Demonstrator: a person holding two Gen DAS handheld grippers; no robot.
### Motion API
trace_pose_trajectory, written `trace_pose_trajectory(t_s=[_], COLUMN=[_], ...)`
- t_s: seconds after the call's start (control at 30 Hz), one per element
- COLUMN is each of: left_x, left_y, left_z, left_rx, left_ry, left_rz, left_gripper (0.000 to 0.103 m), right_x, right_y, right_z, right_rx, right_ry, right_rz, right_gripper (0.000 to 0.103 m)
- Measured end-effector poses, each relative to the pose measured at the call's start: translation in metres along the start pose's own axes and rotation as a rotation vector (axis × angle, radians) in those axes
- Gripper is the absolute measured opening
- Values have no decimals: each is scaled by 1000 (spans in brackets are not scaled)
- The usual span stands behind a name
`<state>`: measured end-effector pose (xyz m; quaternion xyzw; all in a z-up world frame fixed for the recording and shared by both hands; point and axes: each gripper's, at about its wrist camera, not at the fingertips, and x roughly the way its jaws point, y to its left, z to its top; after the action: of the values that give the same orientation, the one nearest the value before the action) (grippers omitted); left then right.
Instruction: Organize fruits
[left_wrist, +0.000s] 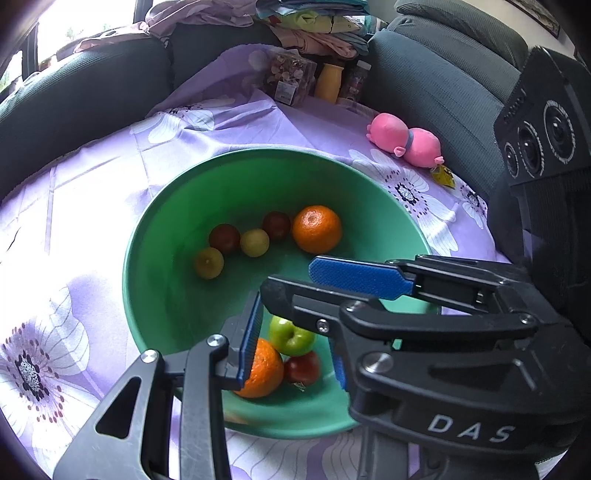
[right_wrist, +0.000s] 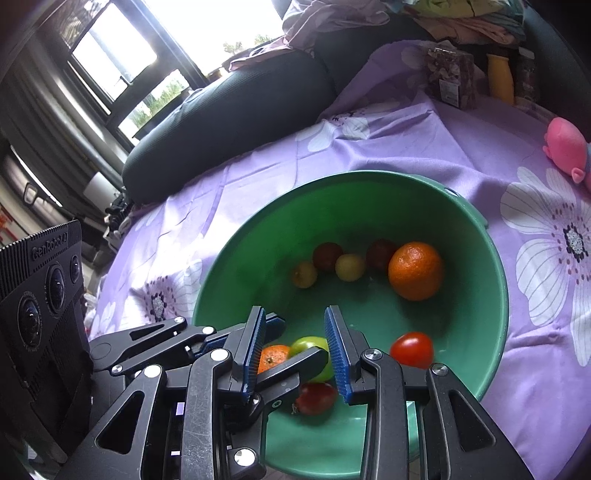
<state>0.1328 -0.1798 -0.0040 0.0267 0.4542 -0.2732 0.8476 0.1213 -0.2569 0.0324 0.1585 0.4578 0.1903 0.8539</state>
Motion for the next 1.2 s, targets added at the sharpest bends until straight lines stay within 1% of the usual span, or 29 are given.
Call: trace_pose_trajectory(t_s=[0.1, 0.17, 0.23, 0.33, 0.43, 0.5, 0.53, 0.6, 0.7, 0.77, 0.83, 0.93, 1.03, 1.2], left_x=[-1, -3, -4, -5, -6, -8, -9, -13, -18, -20, -24, -31, -38, -50], left_y=[-2, -3, -4, -5, -7, -7, -8, -9, -10, -11, -13, -13, -13, -16], left_z=[0, 0, 1, 1, 1, 1, 1, 1, 1, 1, 0, -1, -3, -5], left_rx=[-2, 1, 4, 7, 11, 12, 12, 14, 20, 23, 28, 22, 19, 18], left_ry=[-1, -4, -6, -8, -8, -9, -12, -19, -30, -35, -42, -54, -64, -81], left_rz=[4, 10, 18, 25, 43, 59, 66, 75, 90, 100, 121, 135, 160, 178], left_gripper=[36, 46, 51, 54, 61, 67, 73, 74, 75, 79, 83, 85, 87, 88], right_x=[-2, -4, -6, -9, -11, -12, -13, -15, -19, -22, -26, -33, -39, -51], right_y=[-1, -1, -2, -2, -2, -3, -4, -4, -5, -5, -3, 0, 3, 9], right_z=[0, 0, 0, -1, -1, -1, -1, -1, -1, -1, -2, -3, -3, -5], right_rx=[7, 11, 12, 11, 7, 6, 6, 4, 13, 15, 8, -2, -15, -41], right_ry=[1, -1, -4, -8, -11, -10, -9, -13, -23, -28, -34, -41, -46, -59], right_rz=[-7, -12, -11, -16, -21, -29, -31, -44, -57, -59, -67, -81, -99, -120], right_gripper=[37, 37, 37, 37, 37, 37, 37, 37, 40, 42, 46, 53, 54, 54])
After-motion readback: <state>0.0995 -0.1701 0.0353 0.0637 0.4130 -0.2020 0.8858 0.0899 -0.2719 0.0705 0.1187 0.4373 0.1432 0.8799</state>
